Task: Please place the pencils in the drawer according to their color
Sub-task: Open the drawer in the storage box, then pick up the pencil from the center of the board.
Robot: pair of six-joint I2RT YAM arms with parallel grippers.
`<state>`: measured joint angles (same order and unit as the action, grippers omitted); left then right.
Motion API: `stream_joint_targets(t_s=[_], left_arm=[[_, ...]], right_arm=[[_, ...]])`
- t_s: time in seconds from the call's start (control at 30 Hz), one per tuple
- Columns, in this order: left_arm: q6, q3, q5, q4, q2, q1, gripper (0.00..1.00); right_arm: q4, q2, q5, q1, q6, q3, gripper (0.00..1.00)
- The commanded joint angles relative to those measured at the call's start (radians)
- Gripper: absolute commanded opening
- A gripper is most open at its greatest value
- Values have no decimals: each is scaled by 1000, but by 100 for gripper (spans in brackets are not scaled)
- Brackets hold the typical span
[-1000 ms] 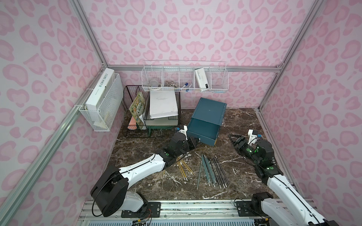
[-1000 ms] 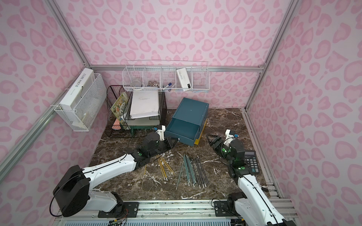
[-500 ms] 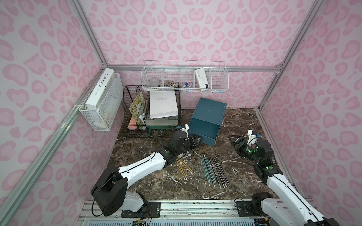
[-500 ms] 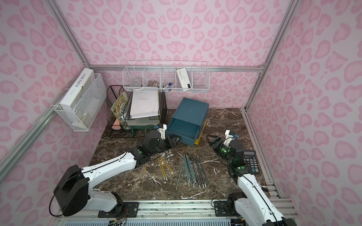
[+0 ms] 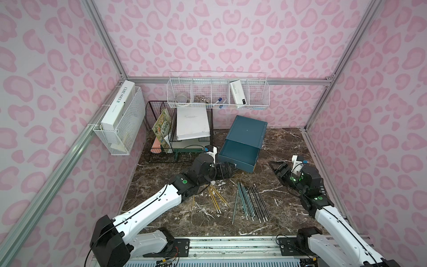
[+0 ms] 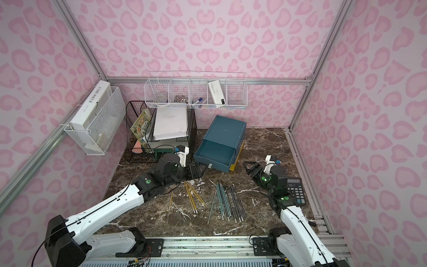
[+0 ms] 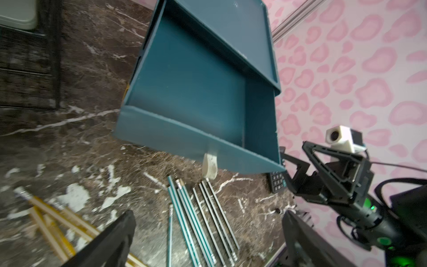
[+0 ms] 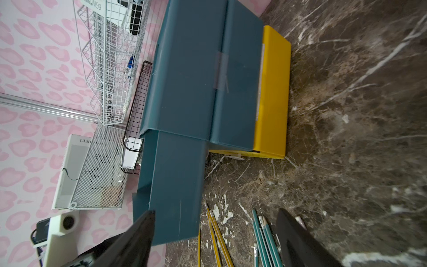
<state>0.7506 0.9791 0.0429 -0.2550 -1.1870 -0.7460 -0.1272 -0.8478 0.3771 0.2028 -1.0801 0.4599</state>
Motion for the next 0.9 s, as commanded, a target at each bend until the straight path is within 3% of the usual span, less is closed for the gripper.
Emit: stream_joint_targets(t_s=[0.0, 0.3, 0.67, 0.87], left_arm=[[-140, 43, 11, -294, 6, 0, 98], [-204, 40, -6, -446, -65, -120, 98], [-230, 177, -90, -489, -383, -321, 96], [-229, 245, -82, -517, -499, -354, 87]], right_arm=[[94, 1, -26, -1, 75, 21, 81], [243, 31, -81, 0, 167, 20, 81], [249, 42, -85, 0, 173, -3, 81], [257, 24, -82, -1, 195, 16, 81]])
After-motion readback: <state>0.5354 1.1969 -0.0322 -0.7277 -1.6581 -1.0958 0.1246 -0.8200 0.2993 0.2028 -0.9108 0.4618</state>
